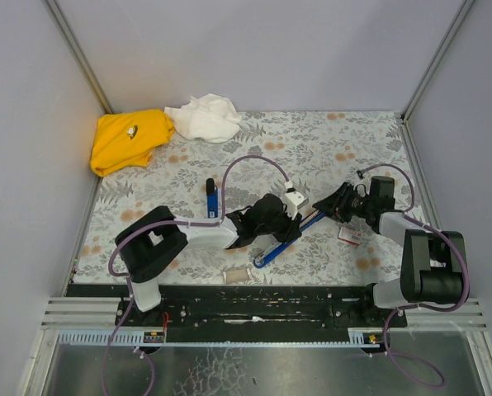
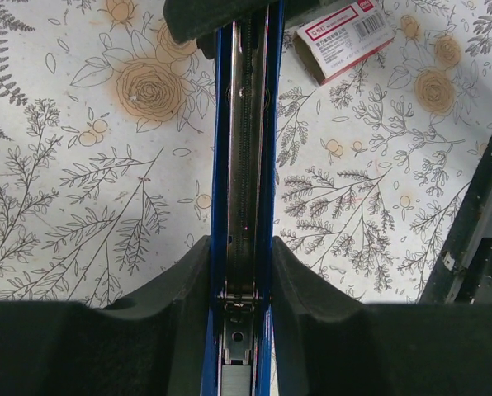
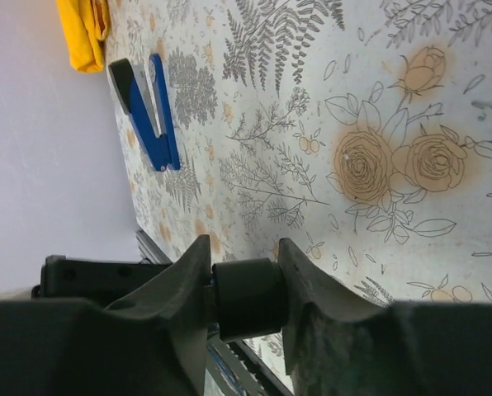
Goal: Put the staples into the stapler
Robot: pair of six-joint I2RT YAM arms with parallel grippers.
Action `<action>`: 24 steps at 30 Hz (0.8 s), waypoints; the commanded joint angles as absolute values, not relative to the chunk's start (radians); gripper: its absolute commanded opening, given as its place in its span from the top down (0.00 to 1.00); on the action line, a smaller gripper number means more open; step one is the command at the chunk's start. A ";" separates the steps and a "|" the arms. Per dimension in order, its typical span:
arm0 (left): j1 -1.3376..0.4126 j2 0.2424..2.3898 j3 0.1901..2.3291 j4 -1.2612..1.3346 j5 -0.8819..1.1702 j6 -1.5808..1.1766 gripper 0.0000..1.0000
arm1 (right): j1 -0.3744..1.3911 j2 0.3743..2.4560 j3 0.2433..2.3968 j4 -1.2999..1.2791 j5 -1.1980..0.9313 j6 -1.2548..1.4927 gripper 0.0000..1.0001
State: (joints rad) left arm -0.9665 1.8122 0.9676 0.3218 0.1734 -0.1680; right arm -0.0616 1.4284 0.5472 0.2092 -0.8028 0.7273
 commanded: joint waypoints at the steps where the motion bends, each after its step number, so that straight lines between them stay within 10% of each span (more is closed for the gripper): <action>1: -0.971 1.761 0.963 0.397 0.178 -0.195 0.65 | -0.055 1.413 0.575 0.230 -0.826 0.690 0.76; 7: -0.975 1.720 0.895 0.293 0.125 -0.169 0.33 | -0.055 1.375 0.633 0.112 -0.794 0.576 0.95; 18: -1.031 1.562 0.670 0.229 -0.003 -0.202 0.31 | -0.054 1.338 0.740 -0.074 -0.730 0.403 0.94; 24: -1.071 1.580 0.665 0.222 -0.018 -0.197 0.46 | -0.031 1.336 0.769 -0.122 -0.702 0.370 0.84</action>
